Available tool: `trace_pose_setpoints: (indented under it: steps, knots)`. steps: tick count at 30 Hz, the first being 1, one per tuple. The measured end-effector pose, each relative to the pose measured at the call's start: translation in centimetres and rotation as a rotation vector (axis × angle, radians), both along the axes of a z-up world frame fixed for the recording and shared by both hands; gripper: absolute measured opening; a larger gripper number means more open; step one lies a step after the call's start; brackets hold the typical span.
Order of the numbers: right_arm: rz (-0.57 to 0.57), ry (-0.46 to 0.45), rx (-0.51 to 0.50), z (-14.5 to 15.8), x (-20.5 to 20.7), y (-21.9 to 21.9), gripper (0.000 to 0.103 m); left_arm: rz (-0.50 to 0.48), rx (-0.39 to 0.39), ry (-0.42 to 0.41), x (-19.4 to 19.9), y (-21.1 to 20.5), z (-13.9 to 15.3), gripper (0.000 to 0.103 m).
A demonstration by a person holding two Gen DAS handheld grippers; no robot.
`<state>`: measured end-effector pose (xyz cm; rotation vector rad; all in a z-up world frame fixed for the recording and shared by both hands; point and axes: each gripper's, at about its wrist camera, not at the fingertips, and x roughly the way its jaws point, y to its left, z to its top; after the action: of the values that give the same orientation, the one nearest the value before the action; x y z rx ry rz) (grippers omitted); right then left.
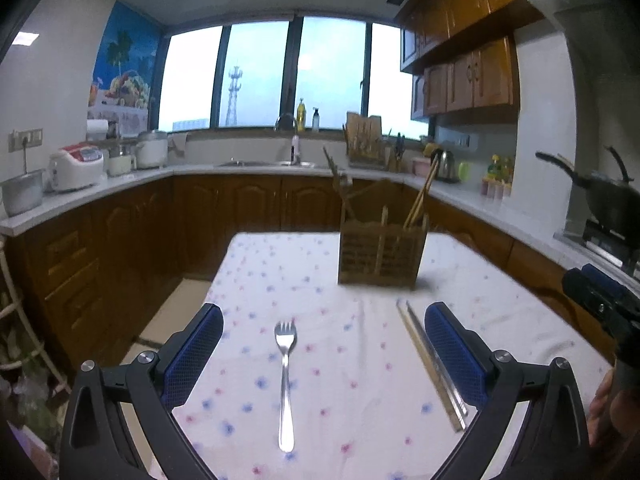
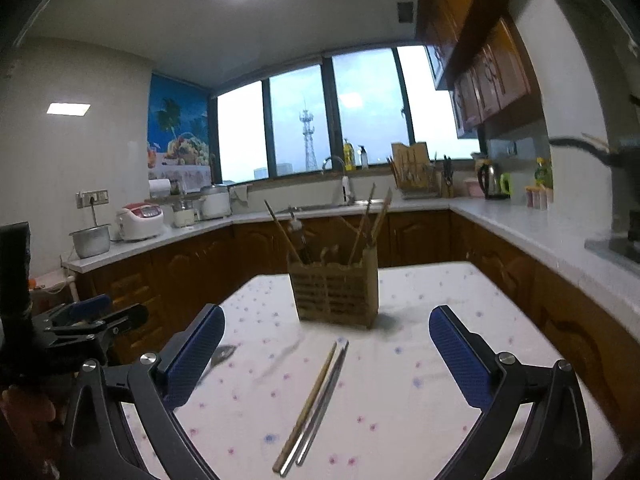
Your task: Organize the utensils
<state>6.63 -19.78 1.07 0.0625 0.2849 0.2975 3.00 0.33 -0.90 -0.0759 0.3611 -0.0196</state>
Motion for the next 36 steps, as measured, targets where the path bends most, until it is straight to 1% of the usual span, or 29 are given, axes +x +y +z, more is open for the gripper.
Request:
trace_pose_setpoints:
  steps: [1, 7, 13, 15, 19, 23, 36]
  knots:
    - [-0.003, 0.007, 0.002, -0.3, -0.1, -0.1, 0.103, 0.001, 0.003, 0.009, -0.1, -0.1, -0.5, 0.102]
    - [-0.025, 0.056, 0.007, -2.7, -0.1, -0.7, 0.103, 0.005, 0.01, 0.043, 0.2, -0.2, -0.8, 0.102]
    - [-0.051, 0.053, 0.0, -3.9, -0.8, -1.1, 0.103, 0.037, 0.022, 0.017, -0.5, -0.5, -1.0, 0.102]
    - [-0.058, 0.05, 0.003, -4.2, -1.1, -1.3, 0.103, 0.04, 0.025, 0.007, -0.9, -0.6, -1.5, 0.102]
    - [-0.072, 0.036, 0.016, -4.5, -1.5, -1.6, 0.103, 0.037, 0.04, -0.002, -1.2, -1.0, -1.9, 0.102]
    - [-0.081, 0.034, 0.012, -4.4, -1.6, -1.7, 0.103, 0.032, 0.035, 0.007, -1.2, -0.8, -2.3, 0.102]
    - [-0.072, 0.046, 0.003, -5.1, -1.4, -1.4, 0.103, 0.035, 0.035, 0.012, -1.2, -0.6, -2.0, 0.102]
